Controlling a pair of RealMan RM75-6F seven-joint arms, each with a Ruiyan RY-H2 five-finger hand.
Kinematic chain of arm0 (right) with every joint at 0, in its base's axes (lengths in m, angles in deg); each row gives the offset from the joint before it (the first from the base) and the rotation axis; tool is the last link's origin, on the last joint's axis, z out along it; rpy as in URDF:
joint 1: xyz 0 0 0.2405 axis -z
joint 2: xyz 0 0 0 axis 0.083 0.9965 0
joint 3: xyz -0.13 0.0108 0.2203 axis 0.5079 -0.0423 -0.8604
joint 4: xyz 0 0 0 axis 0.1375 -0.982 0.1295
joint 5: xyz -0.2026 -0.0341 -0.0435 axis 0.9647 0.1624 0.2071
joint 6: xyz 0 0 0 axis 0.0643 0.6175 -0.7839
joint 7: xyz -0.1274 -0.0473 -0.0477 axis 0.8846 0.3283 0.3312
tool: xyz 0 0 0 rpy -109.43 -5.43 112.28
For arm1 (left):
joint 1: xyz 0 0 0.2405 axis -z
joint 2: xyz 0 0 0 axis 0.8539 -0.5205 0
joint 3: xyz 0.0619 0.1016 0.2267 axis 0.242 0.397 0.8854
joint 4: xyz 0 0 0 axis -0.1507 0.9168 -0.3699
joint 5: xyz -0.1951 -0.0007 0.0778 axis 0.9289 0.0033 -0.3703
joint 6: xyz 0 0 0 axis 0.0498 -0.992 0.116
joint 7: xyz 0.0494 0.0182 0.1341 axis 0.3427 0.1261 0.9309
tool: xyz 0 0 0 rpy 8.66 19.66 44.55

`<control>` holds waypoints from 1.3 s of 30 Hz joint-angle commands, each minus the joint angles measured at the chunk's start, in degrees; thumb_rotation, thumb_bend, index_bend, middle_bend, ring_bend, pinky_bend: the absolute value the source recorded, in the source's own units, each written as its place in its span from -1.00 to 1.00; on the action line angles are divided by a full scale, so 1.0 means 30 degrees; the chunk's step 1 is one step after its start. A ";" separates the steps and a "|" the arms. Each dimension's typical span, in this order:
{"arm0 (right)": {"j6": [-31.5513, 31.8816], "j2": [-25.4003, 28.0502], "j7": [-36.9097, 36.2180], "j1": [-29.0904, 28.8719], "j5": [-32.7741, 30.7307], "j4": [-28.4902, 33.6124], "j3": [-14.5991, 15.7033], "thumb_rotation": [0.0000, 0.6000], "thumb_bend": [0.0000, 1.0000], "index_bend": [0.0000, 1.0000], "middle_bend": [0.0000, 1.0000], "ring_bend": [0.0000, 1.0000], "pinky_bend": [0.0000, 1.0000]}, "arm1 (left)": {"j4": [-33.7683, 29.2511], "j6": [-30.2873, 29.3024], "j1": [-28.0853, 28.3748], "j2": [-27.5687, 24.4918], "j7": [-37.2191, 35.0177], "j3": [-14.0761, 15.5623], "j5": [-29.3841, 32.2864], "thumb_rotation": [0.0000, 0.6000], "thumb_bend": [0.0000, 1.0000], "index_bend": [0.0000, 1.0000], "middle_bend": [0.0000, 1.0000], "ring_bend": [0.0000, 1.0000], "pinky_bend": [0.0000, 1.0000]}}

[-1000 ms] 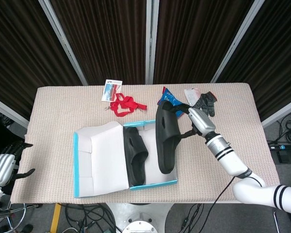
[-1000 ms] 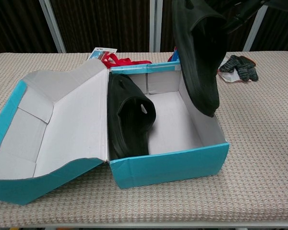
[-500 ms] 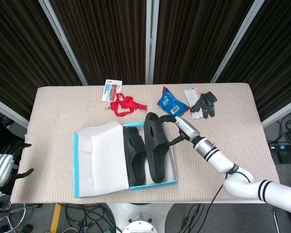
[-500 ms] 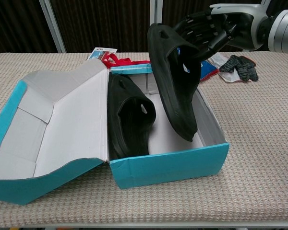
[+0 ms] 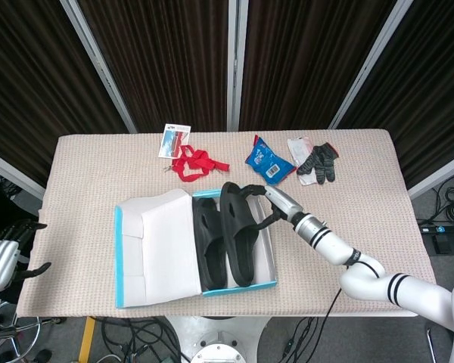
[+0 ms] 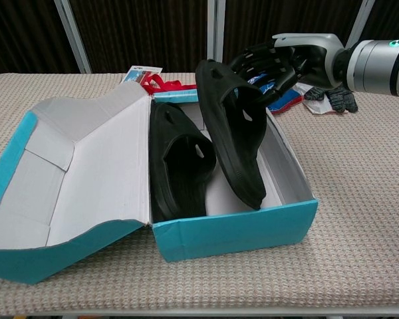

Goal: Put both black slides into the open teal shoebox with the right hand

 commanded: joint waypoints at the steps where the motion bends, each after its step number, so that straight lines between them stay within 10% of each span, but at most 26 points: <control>1: -0.0095 -0.0129 0.0254 -0.0115 0.0111 -0.0309 0.0112 1.00 -0.86 -0.10 -0.14 -0.70 -0.62 | 0.0060 -0.0041 -0.0009 0.0037 0.0002 0.0003 -0.0029 1.00 -0.71 -0.52 -0.53 -0.74 -0.61; 25: -0.1587 -0.0822 0.3024 -0.1253 0.0049 -0.1473 0.0704 1.00 -0.85 -0.11 -0.17 -0.70 -0.62 | 0.0412 -0.0243 -0.0093 0.0192 -0.0306 -0.0031 -0.0060 1.00 -0.71 -0.52 -0.53 -0.74 -0.61; 39: -0.1629 0.0464 0.3101 -0.1466 0.0674 -0.0198 0.0818 1.00 -1.00 -0.77 -0.56 -0.99 -0.71 | 0.0274 -0.0128 -0.0050 0.0137 -0.0252 -0.0055 -0.0002 1.00 -0.71 -0.52 -0.53 -0.74 -0.61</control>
